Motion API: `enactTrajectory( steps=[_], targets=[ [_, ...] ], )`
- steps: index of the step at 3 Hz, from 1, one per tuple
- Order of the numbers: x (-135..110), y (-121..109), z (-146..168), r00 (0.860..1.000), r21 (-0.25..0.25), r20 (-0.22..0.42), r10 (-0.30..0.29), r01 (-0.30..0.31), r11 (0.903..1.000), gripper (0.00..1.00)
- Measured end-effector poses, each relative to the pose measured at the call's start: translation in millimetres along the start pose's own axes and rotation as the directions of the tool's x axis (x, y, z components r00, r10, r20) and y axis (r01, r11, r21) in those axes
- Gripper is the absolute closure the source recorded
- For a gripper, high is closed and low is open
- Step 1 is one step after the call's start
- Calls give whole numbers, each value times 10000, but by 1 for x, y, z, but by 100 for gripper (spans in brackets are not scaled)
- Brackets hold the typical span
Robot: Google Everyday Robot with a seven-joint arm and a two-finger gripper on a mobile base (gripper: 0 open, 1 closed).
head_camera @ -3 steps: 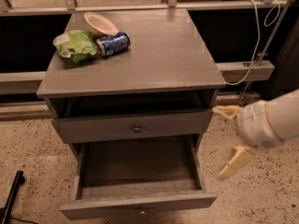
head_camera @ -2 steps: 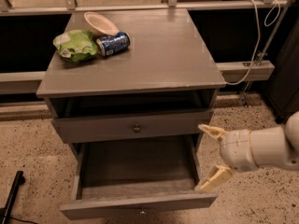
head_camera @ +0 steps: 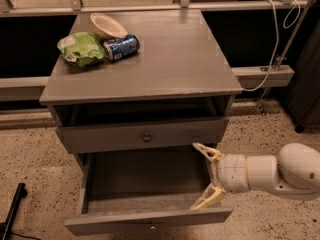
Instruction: Close middle drawer
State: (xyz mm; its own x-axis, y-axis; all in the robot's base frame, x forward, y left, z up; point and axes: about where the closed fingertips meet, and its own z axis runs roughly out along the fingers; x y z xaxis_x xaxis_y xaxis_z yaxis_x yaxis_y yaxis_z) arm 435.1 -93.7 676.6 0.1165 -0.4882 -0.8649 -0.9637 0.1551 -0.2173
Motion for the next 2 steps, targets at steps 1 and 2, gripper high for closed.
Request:
enactTrajectory(
  steps=[1,2],
  targets=[
    [32,14,22,9987,-671,-281,431,-449,9967,0],
    [92,39,49,9954,-1298,-894,332,-447,9905,17]
  ],
)
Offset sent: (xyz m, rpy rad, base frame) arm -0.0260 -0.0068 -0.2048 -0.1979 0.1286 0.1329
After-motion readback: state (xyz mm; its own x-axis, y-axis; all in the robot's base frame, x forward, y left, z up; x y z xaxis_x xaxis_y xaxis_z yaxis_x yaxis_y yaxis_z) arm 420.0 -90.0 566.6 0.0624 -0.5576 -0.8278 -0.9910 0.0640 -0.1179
